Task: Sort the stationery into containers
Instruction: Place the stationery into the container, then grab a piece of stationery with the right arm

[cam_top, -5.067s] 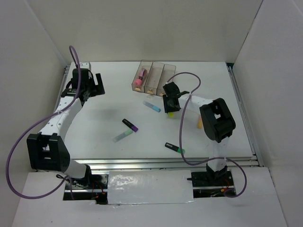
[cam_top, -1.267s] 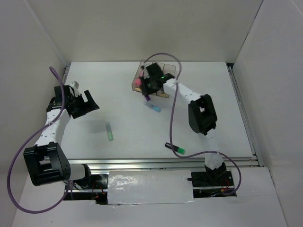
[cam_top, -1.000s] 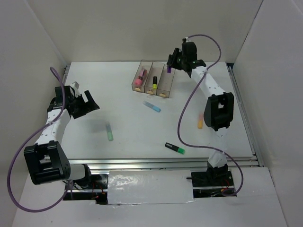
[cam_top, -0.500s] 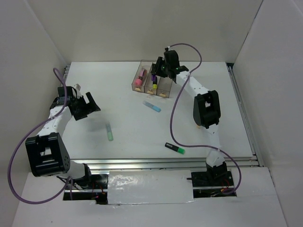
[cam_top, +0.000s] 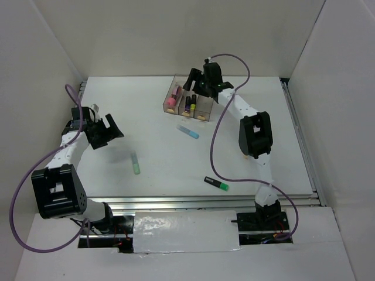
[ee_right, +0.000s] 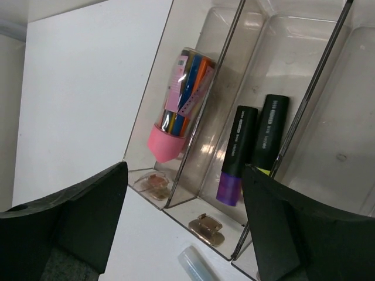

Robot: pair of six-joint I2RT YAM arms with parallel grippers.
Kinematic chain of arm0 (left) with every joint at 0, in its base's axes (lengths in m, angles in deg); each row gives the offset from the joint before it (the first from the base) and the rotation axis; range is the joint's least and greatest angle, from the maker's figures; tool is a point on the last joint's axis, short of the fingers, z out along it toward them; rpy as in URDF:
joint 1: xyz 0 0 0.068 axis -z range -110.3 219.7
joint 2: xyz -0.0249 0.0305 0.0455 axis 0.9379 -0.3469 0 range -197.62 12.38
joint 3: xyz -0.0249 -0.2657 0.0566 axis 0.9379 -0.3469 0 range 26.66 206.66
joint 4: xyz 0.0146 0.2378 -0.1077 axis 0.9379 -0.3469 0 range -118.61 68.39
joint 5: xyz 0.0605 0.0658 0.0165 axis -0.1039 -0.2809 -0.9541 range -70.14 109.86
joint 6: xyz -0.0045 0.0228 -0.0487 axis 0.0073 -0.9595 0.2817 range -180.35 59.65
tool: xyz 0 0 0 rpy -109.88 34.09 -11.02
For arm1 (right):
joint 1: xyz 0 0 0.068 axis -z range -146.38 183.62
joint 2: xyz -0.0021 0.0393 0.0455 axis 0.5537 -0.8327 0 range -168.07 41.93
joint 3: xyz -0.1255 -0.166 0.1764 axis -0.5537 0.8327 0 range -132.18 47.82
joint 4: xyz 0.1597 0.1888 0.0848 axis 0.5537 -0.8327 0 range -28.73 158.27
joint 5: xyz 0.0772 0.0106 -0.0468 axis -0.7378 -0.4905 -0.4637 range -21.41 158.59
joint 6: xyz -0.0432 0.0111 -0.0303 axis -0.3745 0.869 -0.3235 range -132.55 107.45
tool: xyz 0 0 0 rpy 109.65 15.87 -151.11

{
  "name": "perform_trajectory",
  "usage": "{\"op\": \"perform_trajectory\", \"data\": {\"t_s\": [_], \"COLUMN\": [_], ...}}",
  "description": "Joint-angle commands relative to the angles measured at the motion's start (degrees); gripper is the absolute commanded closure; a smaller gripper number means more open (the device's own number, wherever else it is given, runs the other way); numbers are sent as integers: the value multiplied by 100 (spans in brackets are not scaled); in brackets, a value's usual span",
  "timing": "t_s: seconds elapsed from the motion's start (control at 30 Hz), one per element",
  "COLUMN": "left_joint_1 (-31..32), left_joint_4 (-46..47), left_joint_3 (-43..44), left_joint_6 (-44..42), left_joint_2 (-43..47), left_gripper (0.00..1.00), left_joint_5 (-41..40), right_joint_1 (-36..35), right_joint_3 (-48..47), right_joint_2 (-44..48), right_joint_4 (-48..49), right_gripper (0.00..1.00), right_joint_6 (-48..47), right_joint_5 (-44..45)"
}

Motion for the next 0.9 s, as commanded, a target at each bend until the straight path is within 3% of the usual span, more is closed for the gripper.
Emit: {"op": "perform_trajectory", "data": {"t_s": [0.0,0.07,0.13,0.2,0.33,0.43,0.57,0.67,0.87], "left_joint_1": [-6,-24,-24,-15,-6,46,108,170,494], "left_joint_4": [158,149,184,245,334,395,334,307,167], "left_joint_3": [28,37,-33,-182,-244,-201,-51,-16,2], "left_joint_6": [99,81,46,-6,-674,-798,-929,-982,-1167], "left_joint_2": [239,362,563,800,1109,1250,1268,1294,1496], "left_gripper": [1,1,1,1,1,1,1,1,1], "left_joint_5": [-11,7,33,103,560,421,210,183,-133], "right_joint_1": [104,227,324,359,175,35,-308,-755,-1810], "right_joint_3": [-172,-93,317,774,1820,3252,5271,6100,6947], "right_joint_2": [524,1016,1681,2079,3159,3958,4866,5481,5501], "right_joint_4": [89,18,-105,-751,-2352,-2882,-2918,-2848,-2566], "right_gripper": [16,20,37,44,42,40,34,30,25], "right_joint_6": [-158,-351,-824,-1821,-4135,-4973,-5449,-5423,-5116], "right_joint_5": [-169,-441,-922,-1258,-1417,-884,38,356,761]}}
